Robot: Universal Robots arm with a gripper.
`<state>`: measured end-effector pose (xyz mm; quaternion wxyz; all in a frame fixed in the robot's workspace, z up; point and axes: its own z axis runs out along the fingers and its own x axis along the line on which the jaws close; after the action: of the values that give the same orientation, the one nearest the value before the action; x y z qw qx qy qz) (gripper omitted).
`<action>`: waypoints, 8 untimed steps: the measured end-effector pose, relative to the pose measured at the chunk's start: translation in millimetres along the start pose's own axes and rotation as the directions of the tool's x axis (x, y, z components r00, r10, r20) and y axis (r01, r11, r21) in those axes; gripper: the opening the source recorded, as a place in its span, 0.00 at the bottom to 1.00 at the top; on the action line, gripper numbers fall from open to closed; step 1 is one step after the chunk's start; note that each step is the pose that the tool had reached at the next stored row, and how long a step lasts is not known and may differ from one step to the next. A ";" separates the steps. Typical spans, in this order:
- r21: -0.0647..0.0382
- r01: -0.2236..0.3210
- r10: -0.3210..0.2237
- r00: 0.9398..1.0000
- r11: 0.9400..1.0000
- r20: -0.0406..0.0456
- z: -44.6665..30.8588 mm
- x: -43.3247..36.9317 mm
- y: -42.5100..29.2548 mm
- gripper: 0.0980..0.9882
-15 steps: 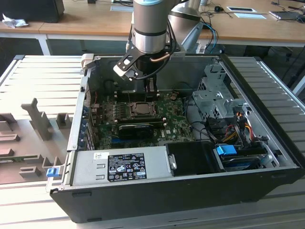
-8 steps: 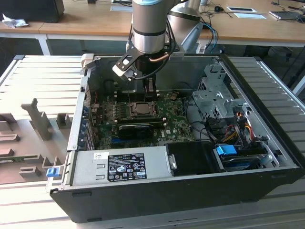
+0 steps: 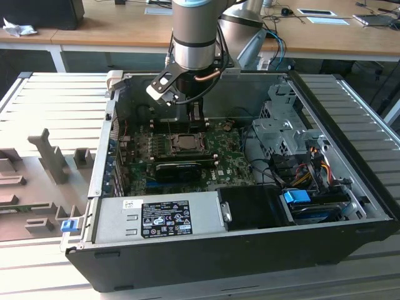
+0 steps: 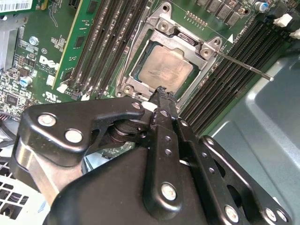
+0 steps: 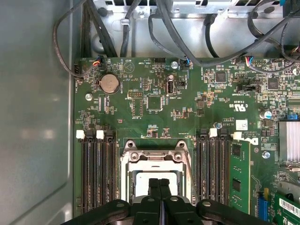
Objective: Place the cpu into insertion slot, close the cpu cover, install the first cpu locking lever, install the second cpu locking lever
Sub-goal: 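Close the cpu cover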
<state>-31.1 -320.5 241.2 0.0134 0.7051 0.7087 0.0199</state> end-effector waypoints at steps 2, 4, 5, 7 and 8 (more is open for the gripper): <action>0.000 0.000 0.000 1.000 1.000 0.000 0.0 0.0 -0.3 0.01; 0.000 0.000 0.000 1.000 1.000 0.000 0.0 0.0 -0.6 0.01; 0.000 0.000 0.000 1.000 1.000 0.000 0.0 0.0 -0.7 0.01; 0.000 0.000 0.000 1.000 1.000 0.000 0.0 0.0 -1.0 0.01; 0.000 0.000 0.000 1.000 1.000 0.000 -0.1 0.0 -1.2 0.01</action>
<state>-32.3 -320.5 241.2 0.0133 0.7051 0.7087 0.0199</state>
